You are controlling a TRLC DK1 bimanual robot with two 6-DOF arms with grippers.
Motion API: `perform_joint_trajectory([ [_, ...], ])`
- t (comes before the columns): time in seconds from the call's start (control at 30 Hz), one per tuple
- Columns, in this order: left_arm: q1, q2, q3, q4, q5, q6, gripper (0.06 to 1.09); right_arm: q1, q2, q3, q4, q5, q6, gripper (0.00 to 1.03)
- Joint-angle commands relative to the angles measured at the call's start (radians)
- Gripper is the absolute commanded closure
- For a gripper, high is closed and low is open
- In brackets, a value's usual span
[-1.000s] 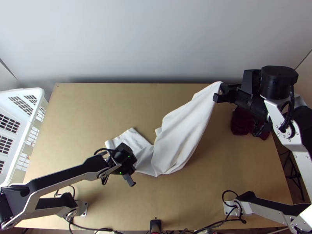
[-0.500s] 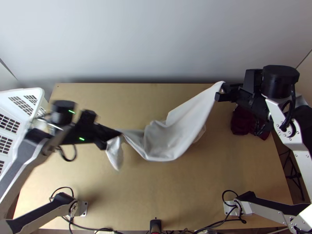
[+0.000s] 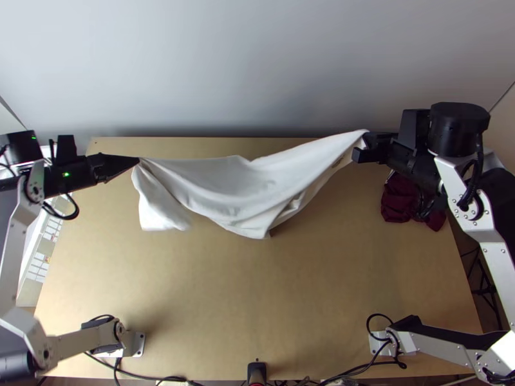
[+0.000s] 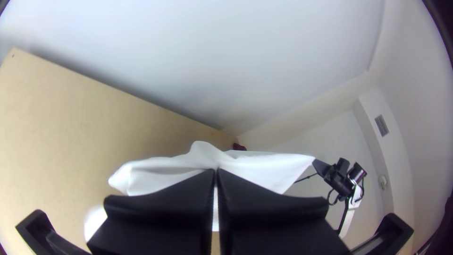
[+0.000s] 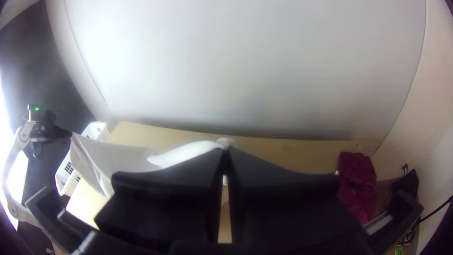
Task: Fold the t-shirt
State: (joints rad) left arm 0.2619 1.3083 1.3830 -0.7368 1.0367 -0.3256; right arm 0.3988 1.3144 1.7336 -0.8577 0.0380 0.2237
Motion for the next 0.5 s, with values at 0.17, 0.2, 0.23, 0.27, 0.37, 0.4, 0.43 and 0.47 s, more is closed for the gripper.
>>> perform_joint_trajectory([
  [0.17,0.039,0.282,-0.194,0.114,-0.052,-0.001,0.79,0.002,0.005,-0.051,0.0,-0.001,0.006,1.0],
  [0.2,0.027,0.284,-0.208,0.112,-0.05,0.003,0.52,0.002,0.003,-0.059,0.0,-0.001,0.006,1.0],
  [0.23,0.017,0.276,-0.226,0.112,-0.052,0.01,0.34,0.002,0.002,-0.065,0.0,-0.001,0.008,1.0],
  [0.27,0.011,0.263,-0.243,0.116,-0.052,0.01,0.24,0.002,0.0,-0.071,0.0,-0.001,0.008,1.0],
  [0.37,-0.001,0.207,-0.289,0.12,-0.053,0.017,0.12,0.002,-0.004,-0.085,0.0,-0.001,0.008,1.0],
  [0.4,-0.001,0.189,-0.299,0.123,-0.06,0.019,0.12,0.002,-0.004,-0.086,0.0,-0.001,0.008,1.0],
  [0.43,0.0,0.175,-0.302,0.123,-0.072,0.019,0.12,0.002,-0.006,-0.089,0.0,-0.001,0.008,1.0],
  [0.47,0.005,0.16,-0.305,0.12,-0.086,0.025,0.12,0.002,-0.009,-0.091,0.0,-0.001,0.008,1.0],
])
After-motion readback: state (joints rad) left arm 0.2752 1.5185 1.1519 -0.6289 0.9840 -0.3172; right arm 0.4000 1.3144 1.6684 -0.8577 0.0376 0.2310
